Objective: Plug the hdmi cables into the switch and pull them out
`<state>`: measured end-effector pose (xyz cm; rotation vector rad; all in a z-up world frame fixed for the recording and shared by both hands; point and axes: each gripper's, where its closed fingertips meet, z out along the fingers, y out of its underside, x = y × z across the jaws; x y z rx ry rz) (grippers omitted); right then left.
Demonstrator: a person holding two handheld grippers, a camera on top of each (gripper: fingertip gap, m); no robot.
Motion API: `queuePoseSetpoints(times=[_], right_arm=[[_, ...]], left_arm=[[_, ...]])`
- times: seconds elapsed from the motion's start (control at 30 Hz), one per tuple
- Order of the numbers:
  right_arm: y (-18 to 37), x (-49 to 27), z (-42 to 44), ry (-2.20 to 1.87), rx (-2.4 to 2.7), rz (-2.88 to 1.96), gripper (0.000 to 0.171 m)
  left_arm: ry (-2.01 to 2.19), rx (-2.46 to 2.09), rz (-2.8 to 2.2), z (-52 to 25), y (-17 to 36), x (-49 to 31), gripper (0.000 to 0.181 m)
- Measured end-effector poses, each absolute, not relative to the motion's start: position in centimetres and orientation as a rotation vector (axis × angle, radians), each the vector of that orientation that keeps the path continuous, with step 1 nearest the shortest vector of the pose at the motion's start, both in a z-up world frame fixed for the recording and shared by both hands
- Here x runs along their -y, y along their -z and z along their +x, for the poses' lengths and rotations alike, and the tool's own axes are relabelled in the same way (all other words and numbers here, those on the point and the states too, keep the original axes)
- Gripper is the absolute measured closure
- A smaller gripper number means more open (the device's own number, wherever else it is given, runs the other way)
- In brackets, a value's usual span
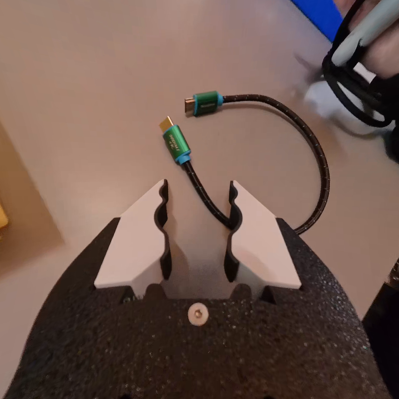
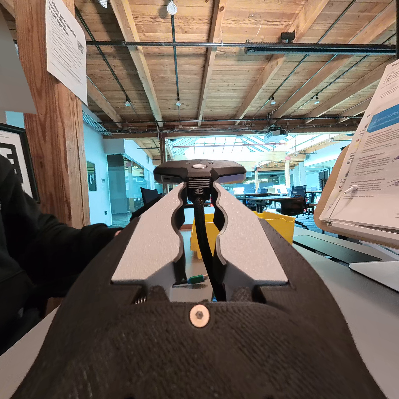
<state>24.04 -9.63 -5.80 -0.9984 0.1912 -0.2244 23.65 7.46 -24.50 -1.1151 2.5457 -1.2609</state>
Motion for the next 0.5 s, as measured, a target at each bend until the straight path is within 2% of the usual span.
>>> queuePoseSetpoints(times=[0.23, 0.37, 0.5], right_arm=[[6.1, 8.4, 22.4, 0.127, -0.093, -1.038, 0.151], [6.1, 7.9, 21.1, 0.052, -0.020, -1.033, 0.151], [6.3, 7.6, 20.9, 0.038, -0.009, -1.047, 0.151]], left_arm=[[1.130, -2.513, -0.983, 26.0, 25.1, -6.6, 0.170], [1.022, -2.565, -0.650, 26.0, 24.7, -5.3, 0.173], [1.123, -2.515, -0.284, 25.3, 20.9, -3.6, 0.177]])
